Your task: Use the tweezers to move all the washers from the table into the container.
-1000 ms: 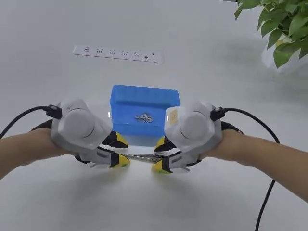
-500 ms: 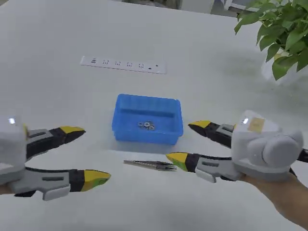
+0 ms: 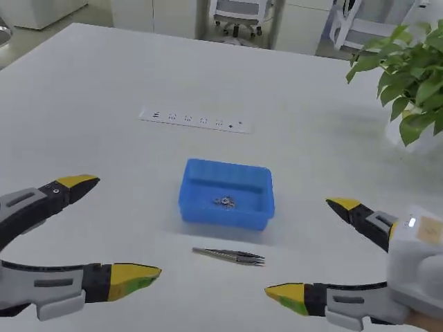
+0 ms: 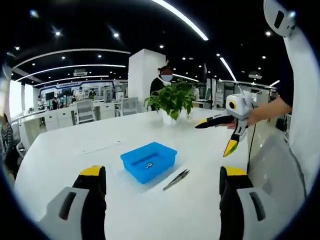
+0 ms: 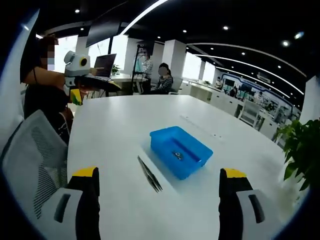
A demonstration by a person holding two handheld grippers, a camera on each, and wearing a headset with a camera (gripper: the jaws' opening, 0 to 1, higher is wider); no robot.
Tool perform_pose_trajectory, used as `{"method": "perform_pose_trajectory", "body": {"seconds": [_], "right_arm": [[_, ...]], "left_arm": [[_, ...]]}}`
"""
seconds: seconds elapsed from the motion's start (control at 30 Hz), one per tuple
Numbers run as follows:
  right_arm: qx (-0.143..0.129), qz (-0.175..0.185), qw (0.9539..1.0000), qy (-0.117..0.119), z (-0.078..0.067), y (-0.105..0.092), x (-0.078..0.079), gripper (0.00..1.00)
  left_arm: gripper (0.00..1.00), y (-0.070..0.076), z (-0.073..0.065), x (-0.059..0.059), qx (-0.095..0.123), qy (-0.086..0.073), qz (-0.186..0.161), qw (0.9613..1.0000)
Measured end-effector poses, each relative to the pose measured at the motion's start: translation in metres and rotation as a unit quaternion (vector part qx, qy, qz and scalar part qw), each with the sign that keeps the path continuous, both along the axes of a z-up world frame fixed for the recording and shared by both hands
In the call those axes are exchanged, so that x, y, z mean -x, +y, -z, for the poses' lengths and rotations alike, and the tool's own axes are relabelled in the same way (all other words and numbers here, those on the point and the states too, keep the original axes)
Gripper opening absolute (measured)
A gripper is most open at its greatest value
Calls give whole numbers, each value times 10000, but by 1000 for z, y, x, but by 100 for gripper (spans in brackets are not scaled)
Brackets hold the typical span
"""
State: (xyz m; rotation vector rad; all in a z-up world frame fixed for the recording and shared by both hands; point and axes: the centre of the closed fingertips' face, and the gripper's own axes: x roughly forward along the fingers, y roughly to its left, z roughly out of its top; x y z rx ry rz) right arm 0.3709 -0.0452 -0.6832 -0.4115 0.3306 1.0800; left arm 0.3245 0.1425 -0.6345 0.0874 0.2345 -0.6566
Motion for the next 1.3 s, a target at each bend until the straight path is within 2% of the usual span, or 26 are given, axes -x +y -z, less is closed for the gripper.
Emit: {"method": "perform_pose_trajectory", "body": {"seconds": [0.03, 0.1, 0.2, 0.27, 0.37, 0.57, 0.73, 0.9, 1.1, 1.3], "right_arm": [[76, -18, 10000, -23, 1, -3, 2, 100], [117, -20, 9999, -43, 0, -6, 4, 100], [25, 24, 9999, -95, -8, -9, 5, 100], [-46, 74, 9999, -138, -14, -9, 6, 100], [-92, 86, 9997, -193, -21, -6, 6, 100], [-271, 48, 9994, -218, -39, 1, 3, 100], [-345, 28, 9992, -215, -45, 5, 4, 100], [-284, -37, 9995, -147, -41, 6, 10, 100], [-355, -49, 9993, 87, -35, 4, 23, 100], [-334, -69, 9993, 124, -33, 4, 31, 100]], "left_arm": [[100, 3, -1, -3, -96, -2, -69, 9999], [100, 4, -6, -3, -117, -37, -60, 9999], [100, 3, -14, -4, -174, -161, -74, 9997], [100, 1, -18, -3, -175, -234, -45, 9996], [100, 0, -18, 1, -272, -237, -41, 9993], [100, 9, -29, 9, -234, -325, -210, 9990], [100, 15, -28, 19, -172, -222, -364, 9989], [100, 14, -19, 29, -140, -66, -419, 9990], [100, 6, -20, 32, -92, 10, -377, 9992], [100, 0, -20, 32, -105, 17, -300, 9995]]}}
